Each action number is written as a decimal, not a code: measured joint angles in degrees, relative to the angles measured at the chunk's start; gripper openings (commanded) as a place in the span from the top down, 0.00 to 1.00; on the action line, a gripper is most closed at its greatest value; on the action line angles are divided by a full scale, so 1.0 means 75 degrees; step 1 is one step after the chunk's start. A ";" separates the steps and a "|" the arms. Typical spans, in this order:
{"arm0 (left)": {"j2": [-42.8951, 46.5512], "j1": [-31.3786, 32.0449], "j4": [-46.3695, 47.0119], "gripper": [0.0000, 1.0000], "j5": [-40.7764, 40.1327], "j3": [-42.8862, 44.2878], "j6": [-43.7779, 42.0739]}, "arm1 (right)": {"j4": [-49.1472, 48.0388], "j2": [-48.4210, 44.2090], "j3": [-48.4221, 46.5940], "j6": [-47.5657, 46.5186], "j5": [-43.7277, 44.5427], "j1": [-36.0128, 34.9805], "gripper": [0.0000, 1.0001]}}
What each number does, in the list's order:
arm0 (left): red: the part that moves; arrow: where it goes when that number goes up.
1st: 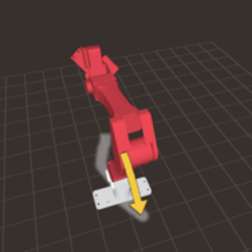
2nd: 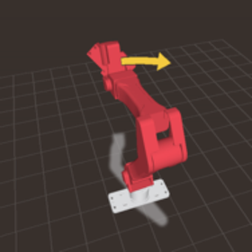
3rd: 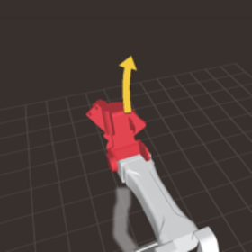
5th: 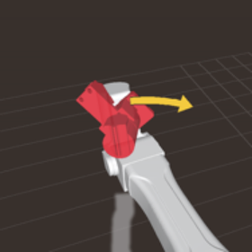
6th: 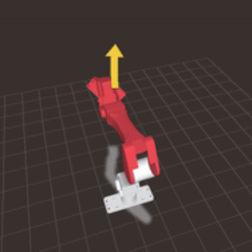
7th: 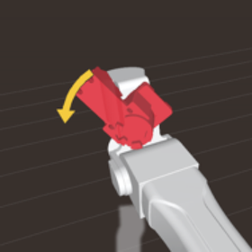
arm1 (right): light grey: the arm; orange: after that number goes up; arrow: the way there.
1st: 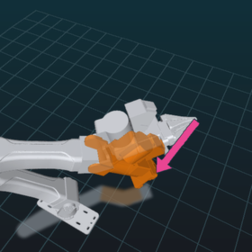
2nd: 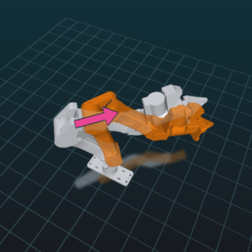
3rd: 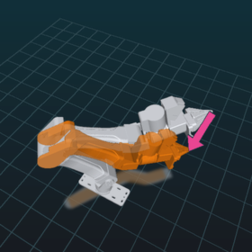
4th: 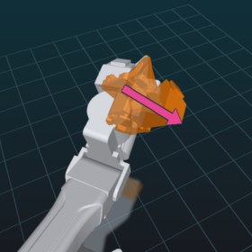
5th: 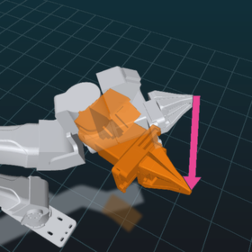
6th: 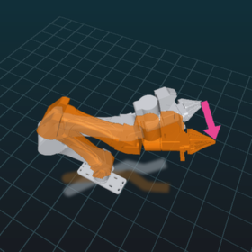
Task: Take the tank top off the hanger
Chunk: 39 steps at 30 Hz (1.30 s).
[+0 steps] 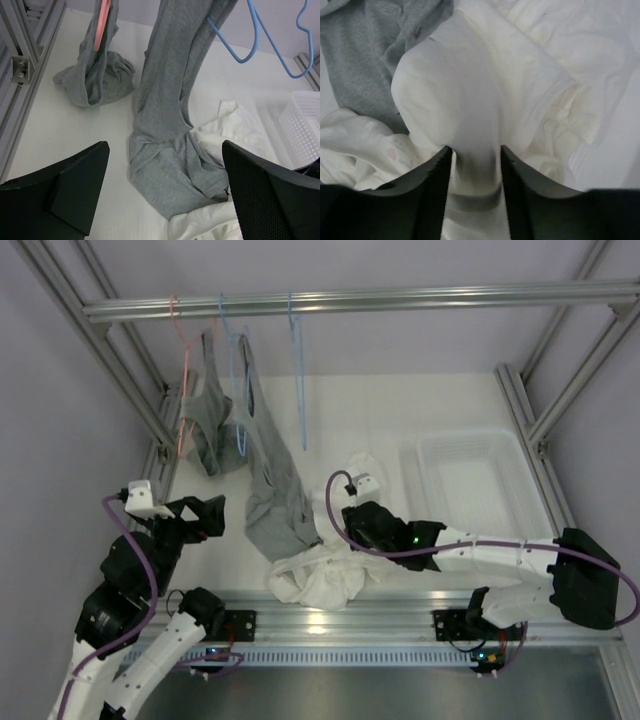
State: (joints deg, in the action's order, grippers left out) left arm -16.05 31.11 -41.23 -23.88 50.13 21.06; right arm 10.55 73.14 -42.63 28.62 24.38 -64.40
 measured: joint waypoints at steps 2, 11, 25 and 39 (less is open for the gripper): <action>-0.0017 0.0000 0.0003 0.01 0.0000 0.0000 0.0000 | 0.0052 -0.0003 0.0041 0.0058 0.0087 0.0006 0.41; -0.0032 0.0000 0.0003 0.01 0.0029 0.0000 -0.0003 | 0.0102 0.0903 0.0880 0.0746 -0.0117 0.0009 0.01; -0.0117 0.0000 0.0006 0.01 0.0058 0.0000 -0.0026 | 0.0726 -0.0102 0.1285 0.1950 -0.0143 -0.1218 0.46; -0.0114 0.0000 0.0006 0.01 0.0058 0.0000 -0.0023 | 0.2028 -0.1728 0.1332 0.2623 0.0326 -0.1906 1.00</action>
State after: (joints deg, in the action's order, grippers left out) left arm -16.91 31.11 -41.19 -23.44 50.13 20.88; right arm 25.76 60.18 -32.64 48.29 26.83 -78.70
